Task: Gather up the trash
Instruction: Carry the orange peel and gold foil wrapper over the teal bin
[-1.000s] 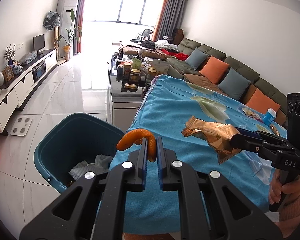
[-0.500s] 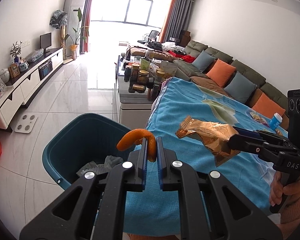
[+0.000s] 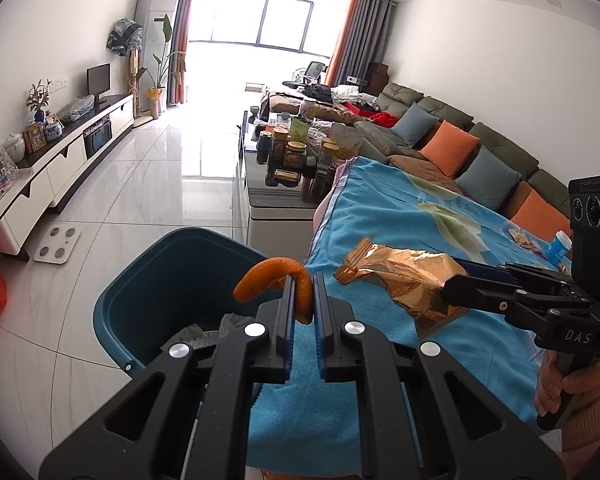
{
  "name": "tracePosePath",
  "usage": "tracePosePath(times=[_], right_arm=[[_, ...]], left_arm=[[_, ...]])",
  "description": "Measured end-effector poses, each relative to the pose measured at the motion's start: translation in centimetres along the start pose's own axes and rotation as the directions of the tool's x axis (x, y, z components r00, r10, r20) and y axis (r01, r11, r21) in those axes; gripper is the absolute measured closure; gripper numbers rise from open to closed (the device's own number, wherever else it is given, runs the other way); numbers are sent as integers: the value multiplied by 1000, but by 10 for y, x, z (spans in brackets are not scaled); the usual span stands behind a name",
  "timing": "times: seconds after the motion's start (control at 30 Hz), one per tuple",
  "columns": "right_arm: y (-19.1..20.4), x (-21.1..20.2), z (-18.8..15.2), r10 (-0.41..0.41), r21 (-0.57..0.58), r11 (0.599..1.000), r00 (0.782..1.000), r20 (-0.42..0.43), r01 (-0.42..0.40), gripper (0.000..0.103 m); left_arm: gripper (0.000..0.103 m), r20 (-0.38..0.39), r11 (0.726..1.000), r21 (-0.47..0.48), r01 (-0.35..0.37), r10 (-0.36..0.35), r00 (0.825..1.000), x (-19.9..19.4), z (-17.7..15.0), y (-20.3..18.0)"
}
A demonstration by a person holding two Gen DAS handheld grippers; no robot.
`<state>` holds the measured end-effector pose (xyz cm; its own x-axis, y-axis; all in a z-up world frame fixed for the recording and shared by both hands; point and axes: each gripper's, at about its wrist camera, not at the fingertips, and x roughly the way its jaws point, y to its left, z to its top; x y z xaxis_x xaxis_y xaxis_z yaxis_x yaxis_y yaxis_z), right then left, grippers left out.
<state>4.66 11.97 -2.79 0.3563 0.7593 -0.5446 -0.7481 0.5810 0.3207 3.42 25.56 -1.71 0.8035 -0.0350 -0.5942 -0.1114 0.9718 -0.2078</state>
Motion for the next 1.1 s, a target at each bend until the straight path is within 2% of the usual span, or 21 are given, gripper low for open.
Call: tracePosePath(times=[1.1], right_arm=[[20, 36, 18, 5, -60, 998, 998, -59, -8, 76]], left_arm=[[94, -9, 998, -50, -45, 45, 999, 16, -1, 14]])
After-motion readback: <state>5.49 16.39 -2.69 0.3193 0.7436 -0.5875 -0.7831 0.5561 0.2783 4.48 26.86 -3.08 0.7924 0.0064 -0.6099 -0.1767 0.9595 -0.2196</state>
